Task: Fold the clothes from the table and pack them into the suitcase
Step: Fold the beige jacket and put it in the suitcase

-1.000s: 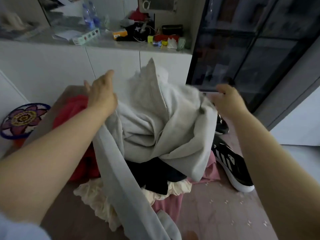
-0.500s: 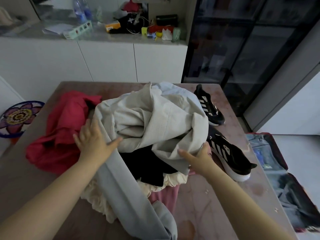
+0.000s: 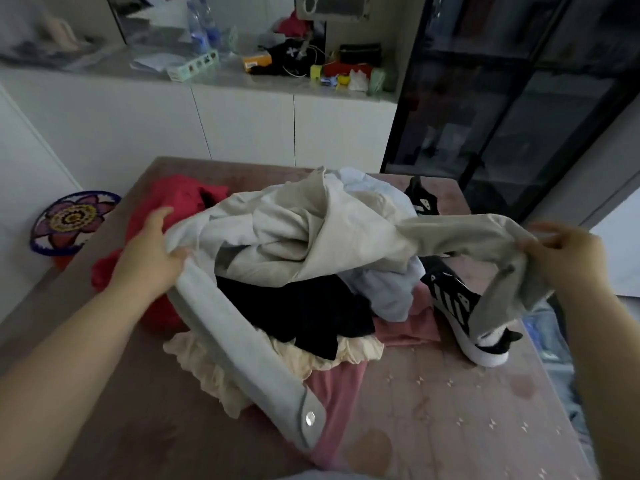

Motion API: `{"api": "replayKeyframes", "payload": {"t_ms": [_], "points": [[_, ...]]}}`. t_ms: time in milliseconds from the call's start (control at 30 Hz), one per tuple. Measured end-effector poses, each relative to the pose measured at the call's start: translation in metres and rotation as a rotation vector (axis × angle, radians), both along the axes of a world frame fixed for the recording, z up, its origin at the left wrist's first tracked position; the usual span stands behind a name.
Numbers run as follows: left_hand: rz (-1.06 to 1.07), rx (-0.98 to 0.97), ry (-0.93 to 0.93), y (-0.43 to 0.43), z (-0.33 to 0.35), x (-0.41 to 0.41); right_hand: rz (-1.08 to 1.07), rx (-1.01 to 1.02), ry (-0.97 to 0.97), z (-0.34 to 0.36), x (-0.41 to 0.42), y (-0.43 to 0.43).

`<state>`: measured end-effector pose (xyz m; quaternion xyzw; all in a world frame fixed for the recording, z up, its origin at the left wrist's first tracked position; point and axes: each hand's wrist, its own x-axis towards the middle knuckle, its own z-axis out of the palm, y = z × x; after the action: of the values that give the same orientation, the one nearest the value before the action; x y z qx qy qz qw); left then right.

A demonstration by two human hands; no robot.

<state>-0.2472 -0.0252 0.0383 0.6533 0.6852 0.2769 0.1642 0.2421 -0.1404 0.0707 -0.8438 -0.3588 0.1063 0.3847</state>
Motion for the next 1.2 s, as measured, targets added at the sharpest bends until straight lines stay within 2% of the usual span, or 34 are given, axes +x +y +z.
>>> {"api": "replayKeyframes", "payload": {"t_ms": [167,233,333,433,500,633,700,767,867,967,1100,1200], "points": [[0.027,0.211,0.102,0.043,0.057,-0.037,-0.069,-0.222,-0.120,-0.059,-0.019,0.012],[0.043,0.260,0.153,0.064,0.067,-0.053,-0.041,-0.188,-0.237,-0.071,-0.043,0.012],[0.053,0.222,0.248,0.085,0.060,-0.064,0.203,-0.050,-0.408,-0.079,-0.094,0.015],[0.039,0.169,0.440,0.084,0.037,-0.044,0.518,0.004,-0.386,-0.086,-0.138,0.022],[-0.108,0.218,0.497,0.070,0.021,-0.014,0.626,-0.036,-0.355,-0.088,-0.161,0.028],[-0.578,0.339,0.383,0.035,-0.013,0.039,0.513,-0.042,-0.091,-0.085,-0.197,0.042],[-0.687,0.329,0.370,0.023,-0.031,0.057,0.457,-0.029,-0.006,-0.081,-0.208,0.051],[-0.666,0.259,0.357,0.018,-0.044,0.070,0.440,0.001,0.005,-0.079,-0.214,0.059],[-0.516,0.138,0.297,0.020,-0.053,0.077,0.412,0.047,0.008,-0.077,-0.216,0.066],[-0.410,0.169,0.299,0.026,-0.055,0.075,0.390,0.084,0.057,-0.070,-0.212,0.066],[-0.410,0.195,0.384,0.030,-0.045,0.081,0.365,0.141,0.105,-0.045,-0.201,0.065],[-0.388,0.228,0.264,0.030,-0.021,0.088,0.334,0.236,0.086,-0.012,-0.181,0.067]]}}
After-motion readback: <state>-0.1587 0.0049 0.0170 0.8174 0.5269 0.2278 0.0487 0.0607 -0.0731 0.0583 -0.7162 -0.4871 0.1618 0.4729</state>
